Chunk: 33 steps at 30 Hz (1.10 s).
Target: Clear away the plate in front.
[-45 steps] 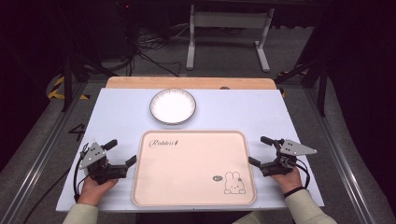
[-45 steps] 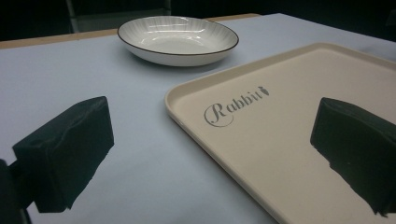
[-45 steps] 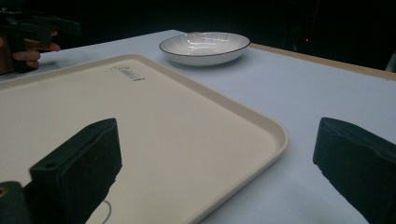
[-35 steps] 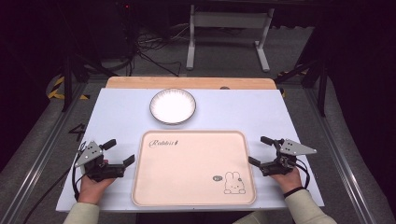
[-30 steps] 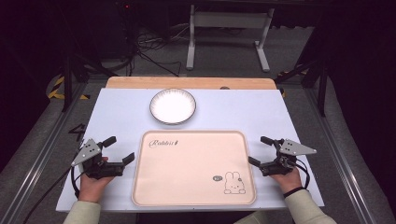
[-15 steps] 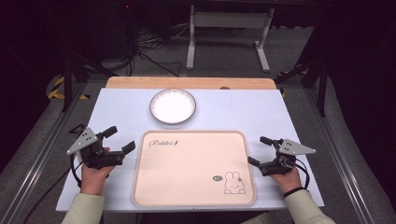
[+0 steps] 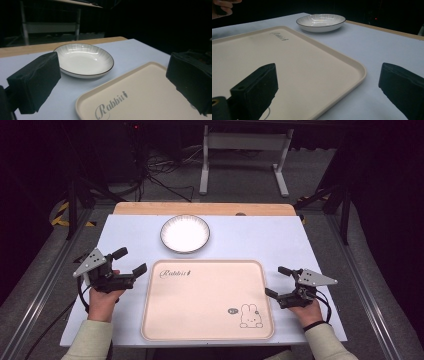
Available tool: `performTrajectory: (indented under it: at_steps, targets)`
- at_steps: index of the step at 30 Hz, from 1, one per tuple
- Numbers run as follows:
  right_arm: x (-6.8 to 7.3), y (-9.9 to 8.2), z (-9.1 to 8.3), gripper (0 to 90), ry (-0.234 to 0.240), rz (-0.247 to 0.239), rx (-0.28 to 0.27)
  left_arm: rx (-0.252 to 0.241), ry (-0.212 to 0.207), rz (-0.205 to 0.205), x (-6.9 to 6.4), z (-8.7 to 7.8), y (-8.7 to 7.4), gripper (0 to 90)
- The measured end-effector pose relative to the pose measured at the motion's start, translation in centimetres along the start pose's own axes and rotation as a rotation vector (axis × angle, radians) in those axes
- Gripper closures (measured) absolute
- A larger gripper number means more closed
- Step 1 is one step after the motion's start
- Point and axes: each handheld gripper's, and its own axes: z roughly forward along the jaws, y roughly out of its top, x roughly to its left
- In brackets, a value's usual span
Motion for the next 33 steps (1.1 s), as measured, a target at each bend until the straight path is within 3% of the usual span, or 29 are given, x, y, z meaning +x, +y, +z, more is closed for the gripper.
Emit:
performTrajectory:
  at_steps: [2,10,19,27,33]
  targets:
    - [0.0,0.0,0.0,2.6,0.003,0.001,-0.004,-0.001,0.008,-0.037,0.9,0.8,-0.1,0.4]
    - [0.0,0.0,0.0,2.6,0.005,0.003,-0.002,0.053,0.036,-0.007,2.2,2.9,0.4,0.3]
    - [-0.1,0.0,0.0,2.6,-0.003,0.007,-0.002,0.096,0.058,-0.054,3.7,4.8,1.0,0.4]
    - [0.0,0.0,0.1,2.6,-0.013,0.000,0.006,0.150,0.085,0.005,4.2,6.5,2.2,0.3]
    - [0.0,0.0,0.0,2.6,-0.016,0.001,0.004,0.162,0.102,0.006,4.6,7.4,2.7,0.2]
